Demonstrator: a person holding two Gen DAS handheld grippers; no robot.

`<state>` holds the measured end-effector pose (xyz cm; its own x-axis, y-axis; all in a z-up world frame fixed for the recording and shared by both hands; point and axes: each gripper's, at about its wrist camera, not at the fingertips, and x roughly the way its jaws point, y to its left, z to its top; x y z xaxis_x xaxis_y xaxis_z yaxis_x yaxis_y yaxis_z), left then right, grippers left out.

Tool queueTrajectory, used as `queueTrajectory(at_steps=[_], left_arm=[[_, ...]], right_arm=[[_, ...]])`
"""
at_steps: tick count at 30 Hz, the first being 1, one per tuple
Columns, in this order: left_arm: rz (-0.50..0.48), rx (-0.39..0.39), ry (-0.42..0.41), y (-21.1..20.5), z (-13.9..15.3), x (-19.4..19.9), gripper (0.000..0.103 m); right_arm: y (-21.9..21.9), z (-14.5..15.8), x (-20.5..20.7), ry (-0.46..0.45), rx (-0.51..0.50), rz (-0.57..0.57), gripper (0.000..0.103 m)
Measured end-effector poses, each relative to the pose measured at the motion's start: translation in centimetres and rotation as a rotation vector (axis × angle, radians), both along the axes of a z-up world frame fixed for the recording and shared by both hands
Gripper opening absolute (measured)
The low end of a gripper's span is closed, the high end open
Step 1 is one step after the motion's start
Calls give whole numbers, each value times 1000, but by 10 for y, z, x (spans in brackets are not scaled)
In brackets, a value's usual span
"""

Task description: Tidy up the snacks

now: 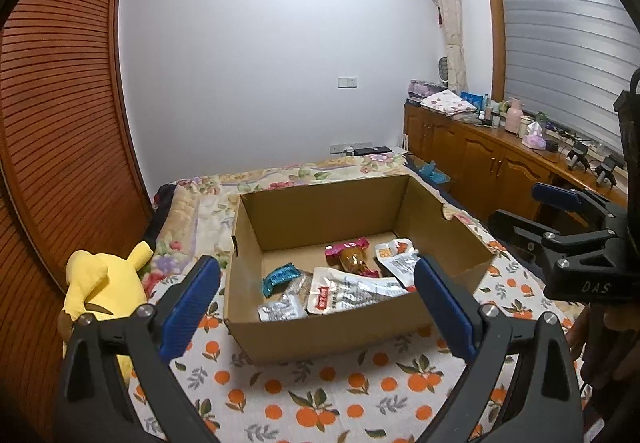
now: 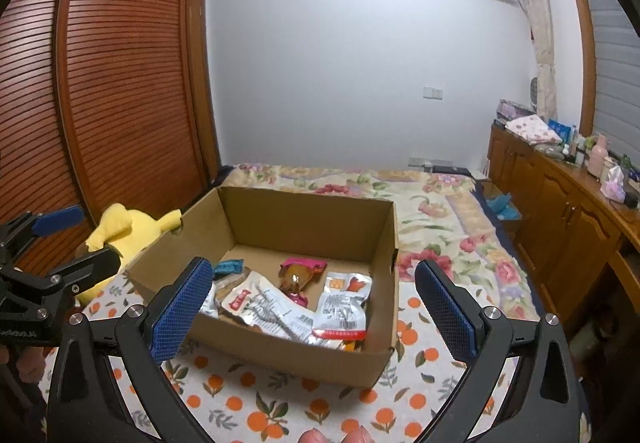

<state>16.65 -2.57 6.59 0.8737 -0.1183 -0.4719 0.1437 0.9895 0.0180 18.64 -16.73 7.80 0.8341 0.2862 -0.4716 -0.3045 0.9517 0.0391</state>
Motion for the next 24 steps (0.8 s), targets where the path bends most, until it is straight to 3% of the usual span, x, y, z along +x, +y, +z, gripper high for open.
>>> queueTrajectory(at_steps=[24], left_arm=[[42, 1, -46, 4, 4, -91, 99]], right_arm=[[-14, 6, -91, -66, 30, -62, 103]])
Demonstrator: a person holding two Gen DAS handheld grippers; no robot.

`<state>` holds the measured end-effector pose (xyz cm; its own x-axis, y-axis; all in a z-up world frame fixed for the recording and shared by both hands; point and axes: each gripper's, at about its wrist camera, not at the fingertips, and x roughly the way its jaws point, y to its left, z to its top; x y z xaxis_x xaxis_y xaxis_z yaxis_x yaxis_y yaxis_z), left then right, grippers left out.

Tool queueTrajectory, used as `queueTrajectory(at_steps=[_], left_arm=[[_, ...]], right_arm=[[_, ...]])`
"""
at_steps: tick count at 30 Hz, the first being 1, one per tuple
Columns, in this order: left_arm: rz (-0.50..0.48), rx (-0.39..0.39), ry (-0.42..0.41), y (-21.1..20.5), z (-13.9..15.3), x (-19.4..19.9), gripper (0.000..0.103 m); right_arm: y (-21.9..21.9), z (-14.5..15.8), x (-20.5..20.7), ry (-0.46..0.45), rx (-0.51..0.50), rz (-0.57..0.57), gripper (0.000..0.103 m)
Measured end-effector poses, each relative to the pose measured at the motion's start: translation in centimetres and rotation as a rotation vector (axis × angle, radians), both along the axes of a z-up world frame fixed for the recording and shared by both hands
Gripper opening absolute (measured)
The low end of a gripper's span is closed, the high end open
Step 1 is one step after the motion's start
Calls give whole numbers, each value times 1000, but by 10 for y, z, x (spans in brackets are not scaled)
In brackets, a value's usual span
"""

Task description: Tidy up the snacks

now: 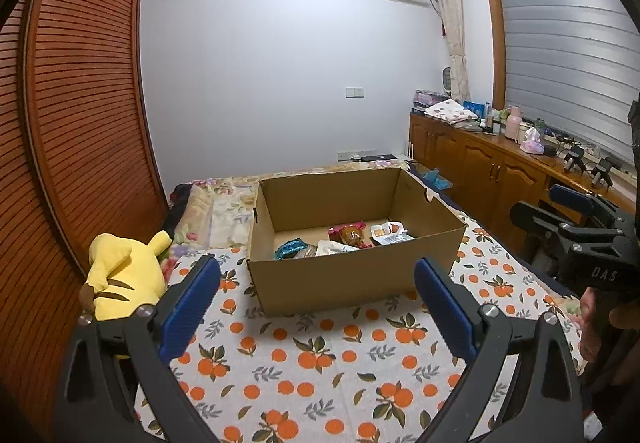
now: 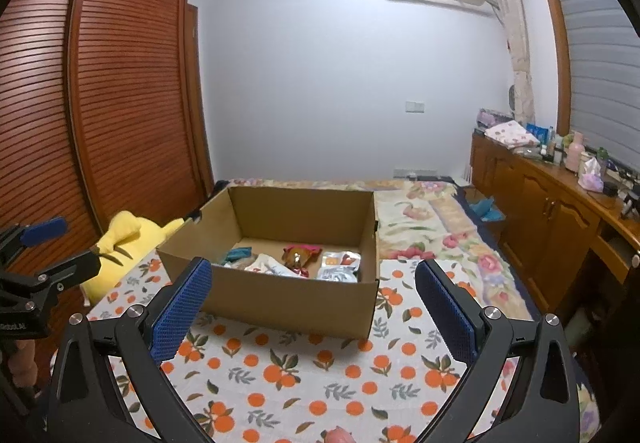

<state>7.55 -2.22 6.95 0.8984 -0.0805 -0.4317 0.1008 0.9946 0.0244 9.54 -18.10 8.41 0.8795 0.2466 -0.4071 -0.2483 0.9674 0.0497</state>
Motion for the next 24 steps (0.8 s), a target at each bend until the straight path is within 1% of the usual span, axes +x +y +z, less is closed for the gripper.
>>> queueTrajectory(at_steps=[6, 11, 17, 24], left_arm=[[9, -11, -23, 0, 2, -21, 99], [20, -22, -26, 3, -5, -31, 99], [31, -28, -8, 9, -17, -34, 99], [38, -26, -1, 12, -22, -33, 99]], right_arm=[[-6, 5, -20, -27, 12, -12, 103], [-5, 4, -34, -42, 0, -14, 103], [-6, -2, -45, -44, 4, -20, 103], [-7, -5, -48, -42, 5, -24, 103]])
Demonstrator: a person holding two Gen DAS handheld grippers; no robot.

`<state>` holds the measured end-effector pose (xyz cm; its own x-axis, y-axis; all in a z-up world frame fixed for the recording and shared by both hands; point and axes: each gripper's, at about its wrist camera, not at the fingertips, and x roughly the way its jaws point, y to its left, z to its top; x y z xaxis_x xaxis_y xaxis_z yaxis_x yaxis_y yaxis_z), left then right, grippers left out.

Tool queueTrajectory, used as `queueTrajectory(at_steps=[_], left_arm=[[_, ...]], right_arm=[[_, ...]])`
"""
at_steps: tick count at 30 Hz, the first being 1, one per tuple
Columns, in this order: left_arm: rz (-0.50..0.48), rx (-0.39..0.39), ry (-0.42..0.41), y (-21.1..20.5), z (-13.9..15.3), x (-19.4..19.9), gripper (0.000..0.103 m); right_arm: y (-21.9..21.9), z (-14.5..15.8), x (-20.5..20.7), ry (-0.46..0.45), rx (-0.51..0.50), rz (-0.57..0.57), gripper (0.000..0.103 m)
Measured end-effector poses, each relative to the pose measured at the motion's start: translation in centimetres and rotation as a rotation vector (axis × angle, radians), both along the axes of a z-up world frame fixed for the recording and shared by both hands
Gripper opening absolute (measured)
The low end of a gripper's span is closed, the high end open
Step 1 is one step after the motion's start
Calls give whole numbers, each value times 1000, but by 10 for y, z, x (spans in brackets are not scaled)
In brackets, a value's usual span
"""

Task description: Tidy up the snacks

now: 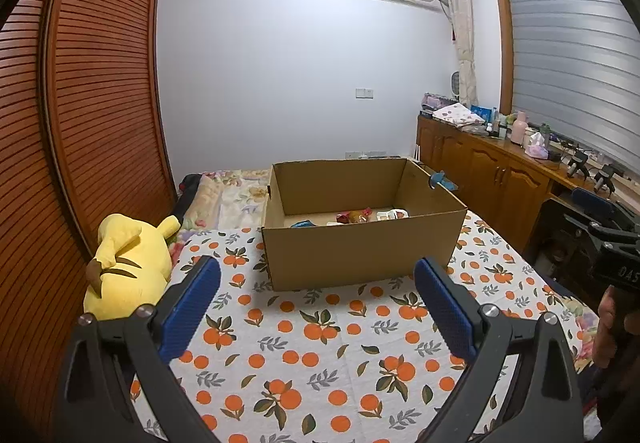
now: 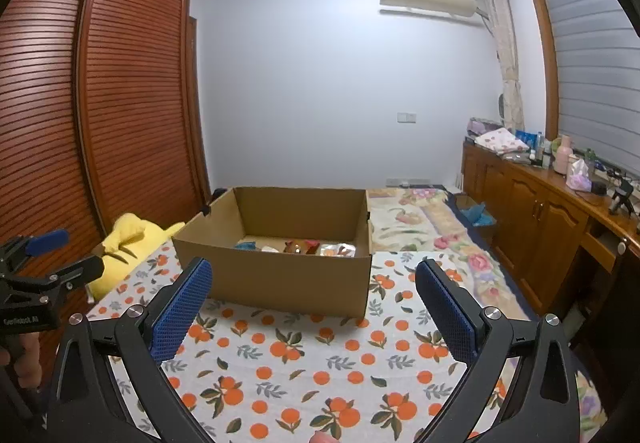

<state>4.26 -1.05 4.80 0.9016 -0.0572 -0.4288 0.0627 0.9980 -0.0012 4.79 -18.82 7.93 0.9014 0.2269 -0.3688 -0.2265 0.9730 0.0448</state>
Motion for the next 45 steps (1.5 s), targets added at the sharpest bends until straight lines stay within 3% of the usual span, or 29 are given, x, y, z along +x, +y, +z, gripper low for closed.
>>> queueTrajectory(at_steps=[45], left_arm=[[-2, 9, 3, -2, -4, -1, 99]], right_arm=[[0, -5, -4, 10, 0, -1, 103]])
